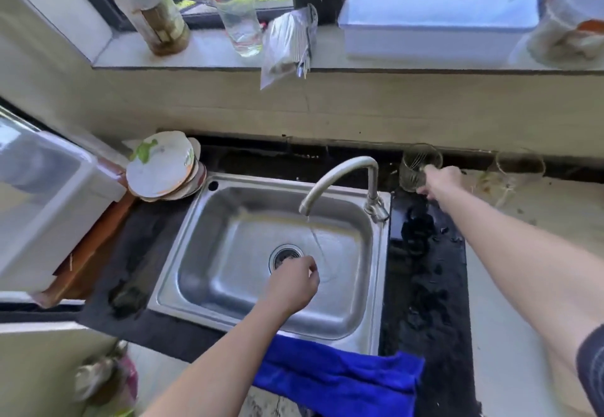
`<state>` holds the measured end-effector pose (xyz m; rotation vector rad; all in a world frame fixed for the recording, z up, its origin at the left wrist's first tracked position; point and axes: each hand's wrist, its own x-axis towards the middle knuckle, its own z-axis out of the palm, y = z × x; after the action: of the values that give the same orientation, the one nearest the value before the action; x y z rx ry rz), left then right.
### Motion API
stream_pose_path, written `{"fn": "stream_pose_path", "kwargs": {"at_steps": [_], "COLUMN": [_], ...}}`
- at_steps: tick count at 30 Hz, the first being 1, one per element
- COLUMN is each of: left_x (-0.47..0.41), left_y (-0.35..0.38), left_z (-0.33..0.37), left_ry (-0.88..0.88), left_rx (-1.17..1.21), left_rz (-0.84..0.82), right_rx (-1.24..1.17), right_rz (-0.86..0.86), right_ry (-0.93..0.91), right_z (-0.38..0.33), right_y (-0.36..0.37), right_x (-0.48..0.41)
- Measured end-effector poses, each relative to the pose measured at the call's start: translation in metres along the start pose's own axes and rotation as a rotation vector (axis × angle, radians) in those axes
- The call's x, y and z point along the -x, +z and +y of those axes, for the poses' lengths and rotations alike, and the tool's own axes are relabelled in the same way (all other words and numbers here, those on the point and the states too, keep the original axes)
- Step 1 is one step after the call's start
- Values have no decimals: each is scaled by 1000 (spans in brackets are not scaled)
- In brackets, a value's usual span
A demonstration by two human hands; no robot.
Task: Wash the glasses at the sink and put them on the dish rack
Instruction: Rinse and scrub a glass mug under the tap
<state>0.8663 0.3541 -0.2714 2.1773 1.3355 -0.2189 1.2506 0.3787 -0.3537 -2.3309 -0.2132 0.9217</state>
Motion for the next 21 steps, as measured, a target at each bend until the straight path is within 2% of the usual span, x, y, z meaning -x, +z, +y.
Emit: {"fn": "stream_pose_path", "kwargs": {"at_steps": [3, 7, 9, 12, 14, 18, 21], "left_x": [-5, -16, -21, -27, -29, -36, -45], "left_y": [0, 0, 0, -1, -5, -19, -28], "left_z": [2, -2, -2, -5, -8, -21, -32], "left_ry": [-16, -6, -8, -31, -73, -224, -247], "left_rx": [17, 49, 63, 125, 255, 774, 933], "left_rz": [-29, -50, -62, -83, -106, -203, -324], "right_rx": [-48, -165, -213, -272, -286, -237, -110], "right_rz": [49, 114, 92, -38, -123, -200, -199], "right_ry": [-55, -108, -152, -181, -141, -55, -68], "right_z": [-13, 3, 7, 16, 22, 29, 30], "right_y": [-20, -32, -36, -31, -16, 30, 67], "right_x": [78, 132, 160, 202, 229, 263, 277]}}
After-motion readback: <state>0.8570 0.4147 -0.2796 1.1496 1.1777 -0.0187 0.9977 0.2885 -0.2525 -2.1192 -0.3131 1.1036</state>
